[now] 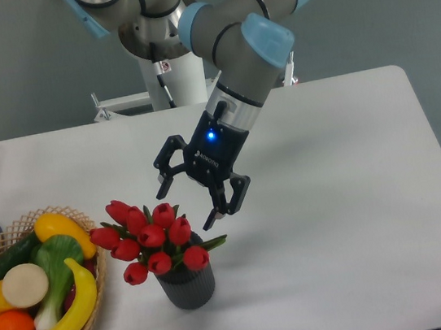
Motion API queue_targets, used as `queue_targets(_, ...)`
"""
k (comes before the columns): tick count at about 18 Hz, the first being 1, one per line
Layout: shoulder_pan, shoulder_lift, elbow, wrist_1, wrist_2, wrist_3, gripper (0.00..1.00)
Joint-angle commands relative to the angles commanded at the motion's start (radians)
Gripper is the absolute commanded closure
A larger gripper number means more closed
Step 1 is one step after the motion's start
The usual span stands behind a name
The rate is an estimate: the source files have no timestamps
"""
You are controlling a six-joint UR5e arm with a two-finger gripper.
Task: Pick up the flowers from the vase
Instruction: 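Lower the gripper around the tulip stems and close on them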
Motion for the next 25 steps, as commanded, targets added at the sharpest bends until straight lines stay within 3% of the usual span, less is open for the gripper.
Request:
queue_targets(6,-0.038,-0.048,0.041,0.009,0.000,0.006,0.00)
queue_targets(25,-0.083,-0.114,0.094,0.043,-0.008,0.003,0.00)
